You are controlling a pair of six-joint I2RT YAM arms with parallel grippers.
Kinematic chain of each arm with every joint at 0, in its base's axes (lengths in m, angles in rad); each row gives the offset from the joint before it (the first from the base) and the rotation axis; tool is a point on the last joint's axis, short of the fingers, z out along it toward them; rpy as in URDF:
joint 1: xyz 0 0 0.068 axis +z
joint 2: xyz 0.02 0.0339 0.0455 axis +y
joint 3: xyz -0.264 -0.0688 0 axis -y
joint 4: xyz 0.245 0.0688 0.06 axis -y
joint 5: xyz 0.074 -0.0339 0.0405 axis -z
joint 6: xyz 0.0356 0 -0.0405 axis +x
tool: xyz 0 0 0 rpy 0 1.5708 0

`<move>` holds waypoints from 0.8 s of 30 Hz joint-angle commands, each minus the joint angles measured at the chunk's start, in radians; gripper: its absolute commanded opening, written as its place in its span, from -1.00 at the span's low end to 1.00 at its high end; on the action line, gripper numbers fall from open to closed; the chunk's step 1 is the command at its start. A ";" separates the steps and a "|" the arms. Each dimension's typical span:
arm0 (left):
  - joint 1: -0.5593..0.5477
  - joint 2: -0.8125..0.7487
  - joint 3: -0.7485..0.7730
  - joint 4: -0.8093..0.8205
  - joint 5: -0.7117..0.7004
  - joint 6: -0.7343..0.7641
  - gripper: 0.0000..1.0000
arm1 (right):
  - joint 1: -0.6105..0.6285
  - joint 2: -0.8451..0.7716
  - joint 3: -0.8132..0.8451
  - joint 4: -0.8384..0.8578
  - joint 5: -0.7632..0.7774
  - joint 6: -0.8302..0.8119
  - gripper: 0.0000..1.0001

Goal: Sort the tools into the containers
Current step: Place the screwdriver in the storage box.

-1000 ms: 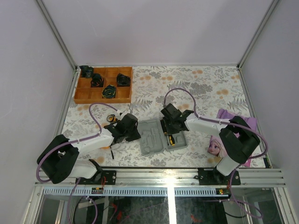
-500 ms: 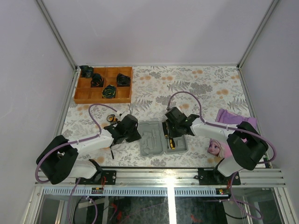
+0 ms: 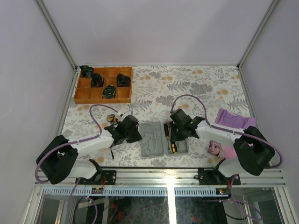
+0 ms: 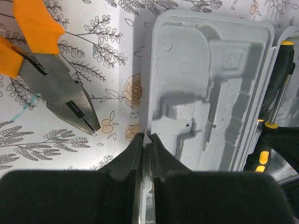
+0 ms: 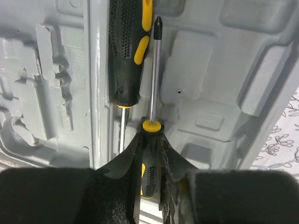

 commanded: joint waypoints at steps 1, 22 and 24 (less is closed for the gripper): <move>-0.007 -0.007 -0.011 0.029 0.005 -0.019 -1.00 | -0.025 -0.056 -0.014 -0.030 -0.048 0.013 -1.00; -0.013 -0.085 -0.073 0.028 -0.005 -0.103 -1.00 | -0.056 -0.017 -0.066 0.051 -0.181 0.099 -0.98; -0.015 -0.082 -0.071 0.029 -0.004 -0.104 -1.00 | -0.056 -0.007 -0.069 0.069 -0.214 0.093 -0.97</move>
